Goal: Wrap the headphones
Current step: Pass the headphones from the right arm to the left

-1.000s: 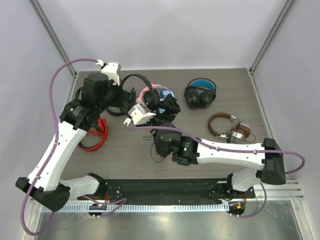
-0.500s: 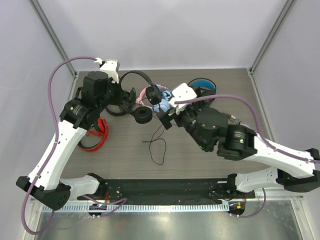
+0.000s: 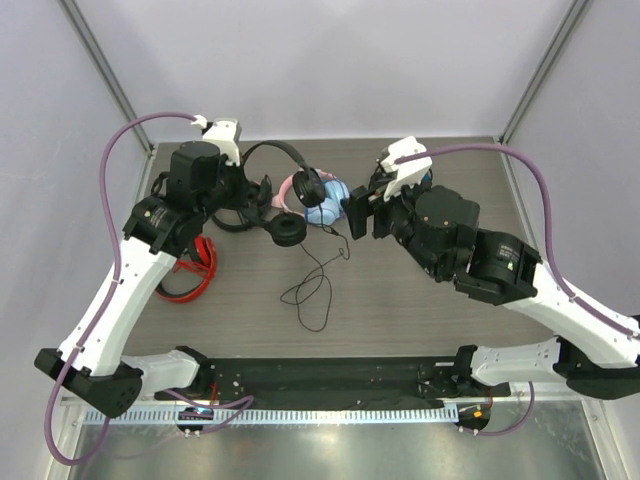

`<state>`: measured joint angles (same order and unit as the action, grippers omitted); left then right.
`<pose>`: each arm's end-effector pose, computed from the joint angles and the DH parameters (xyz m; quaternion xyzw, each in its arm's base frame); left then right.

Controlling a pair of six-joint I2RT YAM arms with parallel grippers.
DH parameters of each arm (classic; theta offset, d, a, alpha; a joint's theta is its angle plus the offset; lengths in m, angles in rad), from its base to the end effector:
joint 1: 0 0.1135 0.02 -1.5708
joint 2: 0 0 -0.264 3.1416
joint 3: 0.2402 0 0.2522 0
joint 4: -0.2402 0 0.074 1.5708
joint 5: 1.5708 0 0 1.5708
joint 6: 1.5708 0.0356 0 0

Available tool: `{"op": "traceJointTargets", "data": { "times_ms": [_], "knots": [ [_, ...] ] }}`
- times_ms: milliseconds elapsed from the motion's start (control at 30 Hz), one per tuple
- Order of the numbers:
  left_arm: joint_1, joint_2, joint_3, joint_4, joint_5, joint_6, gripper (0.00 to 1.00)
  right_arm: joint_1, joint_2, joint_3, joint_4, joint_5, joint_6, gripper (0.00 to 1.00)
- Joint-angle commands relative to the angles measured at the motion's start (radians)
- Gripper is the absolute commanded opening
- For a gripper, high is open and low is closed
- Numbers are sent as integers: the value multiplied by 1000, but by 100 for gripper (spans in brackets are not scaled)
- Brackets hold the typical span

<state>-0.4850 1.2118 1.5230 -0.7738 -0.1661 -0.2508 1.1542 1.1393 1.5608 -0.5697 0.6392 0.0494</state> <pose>0.2148 -0.1065 0.4441 0.0557 0.8467 -0.1228 0.5146 0.1044 0.1835 0.4931 -0.2028 0.7198 0.1547 0.6456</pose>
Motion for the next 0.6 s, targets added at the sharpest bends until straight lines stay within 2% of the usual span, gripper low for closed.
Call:
{"op": "traceJointTargets", "data": {
  "times_ms": [0,100,167,300,433,567],
  "knots": [
    [-1,-28,55,74,-16,-16,0,-48,4,28,-25,-76,96,77],
    [-1,-26,69,67,-23,-7,0,-51,14,-10,-38,-153,109,80],
    [-1,-24,75,59,-20,-4,0,-54,33,-33,-38,-185,121,79],
    [-1,-24,71,59,-9,-4,0,-82,60,-47,-36,-257,147,66],
    [-1,-20,74,56,-3,1,0,-102,79,-54,-30,-288,155,45],
    [-1,-20,74,54,4,2,0,-111,86,-58,-19,-311,156,40]
  ]
}}
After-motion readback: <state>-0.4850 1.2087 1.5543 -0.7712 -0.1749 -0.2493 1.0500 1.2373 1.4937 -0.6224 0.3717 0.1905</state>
